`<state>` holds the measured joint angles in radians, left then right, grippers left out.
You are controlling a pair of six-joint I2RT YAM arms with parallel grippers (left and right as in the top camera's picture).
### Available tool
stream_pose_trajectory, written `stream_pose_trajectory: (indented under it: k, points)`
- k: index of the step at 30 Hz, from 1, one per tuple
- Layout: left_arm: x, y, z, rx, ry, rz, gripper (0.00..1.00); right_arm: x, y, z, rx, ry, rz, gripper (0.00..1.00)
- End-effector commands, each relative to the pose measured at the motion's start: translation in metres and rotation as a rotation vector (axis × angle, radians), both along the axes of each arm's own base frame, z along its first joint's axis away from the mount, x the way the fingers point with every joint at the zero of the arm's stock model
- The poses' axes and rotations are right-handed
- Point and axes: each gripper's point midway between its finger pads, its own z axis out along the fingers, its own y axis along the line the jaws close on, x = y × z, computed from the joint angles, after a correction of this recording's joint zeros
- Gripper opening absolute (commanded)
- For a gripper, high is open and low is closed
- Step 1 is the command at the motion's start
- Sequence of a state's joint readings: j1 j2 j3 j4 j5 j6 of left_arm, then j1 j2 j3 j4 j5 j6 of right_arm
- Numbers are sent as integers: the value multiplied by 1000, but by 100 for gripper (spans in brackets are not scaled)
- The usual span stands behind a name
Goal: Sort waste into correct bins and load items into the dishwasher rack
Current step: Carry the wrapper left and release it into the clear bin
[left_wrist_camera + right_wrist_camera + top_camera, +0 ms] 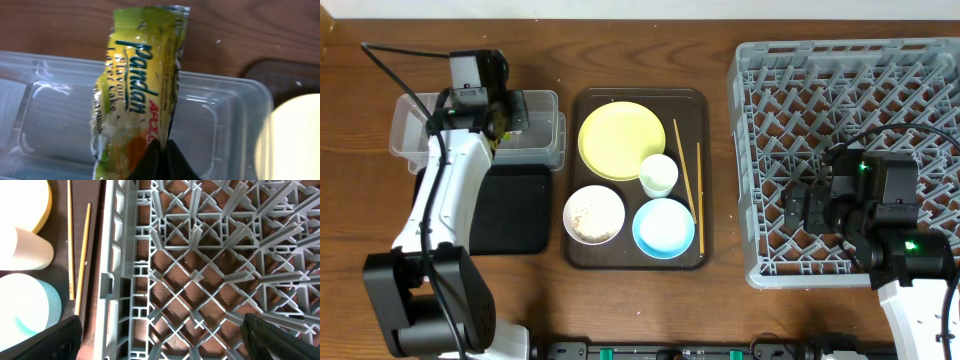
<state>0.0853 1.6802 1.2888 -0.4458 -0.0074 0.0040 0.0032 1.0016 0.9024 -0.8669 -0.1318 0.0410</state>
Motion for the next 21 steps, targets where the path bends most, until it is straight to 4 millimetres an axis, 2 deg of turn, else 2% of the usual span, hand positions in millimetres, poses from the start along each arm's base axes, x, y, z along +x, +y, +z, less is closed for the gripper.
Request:
stream_pose_trajectory:
  k: [1, 2, 4, 5, 10, 14, 17, 21]
  points:
    - [-3, 9, -22, -10, 51, 43, 16, 3, 4, 8, 7, -21, 7, 99]
    - [-3, 10, -25, -10, 58, 45, 17, 3, 4, 8, 8, -22, 7, 99]
    - [-3, 10, -25, -10, 58, 45, 34, 3, 4, 8, 8, -20, 7, 99]
    - [-1, 10, -24, -10, 51, 45, 40, 3, 3, 8, 8, -18, 7, 99]
    - [3, 8, -14, -16, 15, 38, 44, 3, 3, 7, 7, -17, 7, 99]
    - [2, -9, 7, -83, -34, -22, 52, 3, 3, 7, 7, -18, 7, 99]
    - [-11, -34, 24, -182, -39, -93, 60, 3, 3, 7, 7, -18, 7, 99]
    - [-34, -50, 25, -255, 28, -70, 76, 3, 3, 8, 7, -18, 7, 99]
